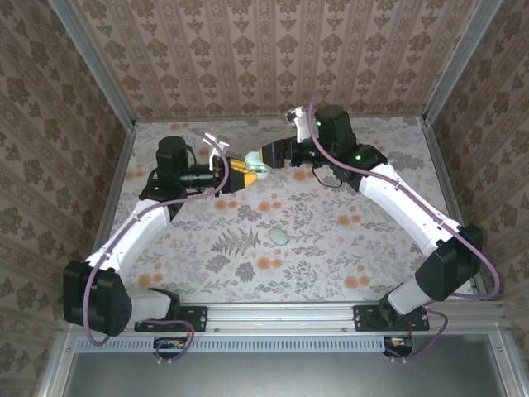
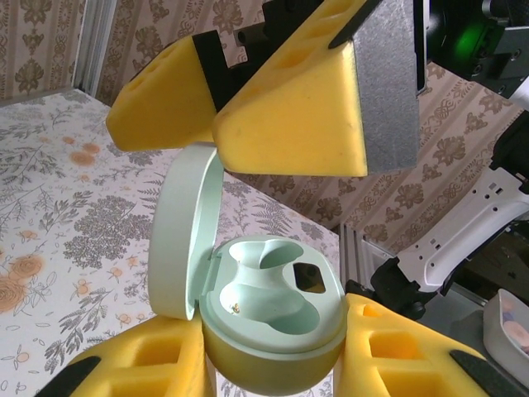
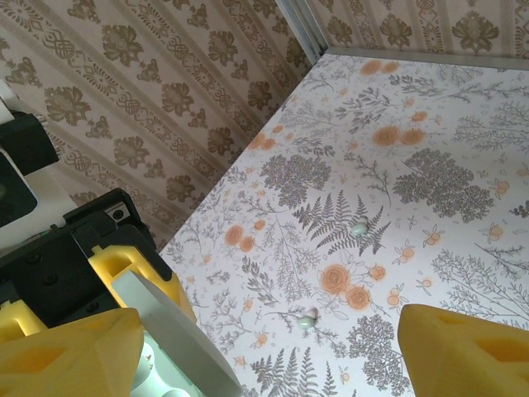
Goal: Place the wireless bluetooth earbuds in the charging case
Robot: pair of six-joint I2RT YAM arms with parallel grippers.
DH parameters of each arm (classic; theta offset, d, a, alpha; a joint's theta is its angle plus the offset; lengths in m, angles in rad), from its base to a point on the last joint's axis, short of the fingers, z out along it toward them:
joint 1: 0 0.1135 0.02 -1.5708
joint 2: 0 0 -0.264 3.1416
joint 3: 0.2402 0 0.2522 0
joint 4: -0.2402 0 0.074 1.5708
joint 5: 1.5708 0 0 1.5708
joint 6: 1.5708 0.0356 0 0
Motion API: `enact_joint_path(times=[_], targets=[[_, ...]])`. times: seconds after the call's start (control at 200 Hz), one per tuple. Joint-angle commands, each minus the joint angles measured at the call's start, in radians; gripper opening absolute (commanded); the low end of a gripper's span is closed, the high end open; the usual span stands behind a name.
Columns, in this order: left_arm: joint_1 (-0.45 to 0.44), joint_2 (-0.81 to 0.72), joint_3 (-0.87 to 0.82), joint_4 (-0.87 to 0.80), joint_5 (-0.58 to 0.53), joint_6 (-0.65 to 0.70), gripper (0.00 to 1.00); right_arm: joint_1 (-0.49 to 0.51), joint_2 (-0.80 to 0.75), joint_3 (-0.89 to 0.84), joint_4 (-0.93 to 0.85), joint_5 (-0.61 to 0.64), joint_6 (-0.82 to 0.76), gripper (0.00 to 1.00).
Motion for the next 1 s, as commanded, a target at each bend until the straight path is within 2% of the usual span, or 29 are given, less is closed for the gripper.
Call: enact_joint_path(times=[0.0, 0.365, 0.995], targets=[[0.008, 0.002, 0.003, 0.061, 0.046, -0.012, 0.18, -0.006, -0.004, -0.005, -0.026, -0.007, 0.018, 0.81], [0.019, 0.023, 0.008, 0.075, 0.035, -0.034, 0.18, -0.004, -0.032, -0.011, -0.001, -0.072, 0.034, 0.82], [0.05, 0.015, -0.001, 0.063, 0.004, -0.046, 0.16, 0.008, -0.049, -0.007, 0.027, -0.111, 0.062, 0.82]])
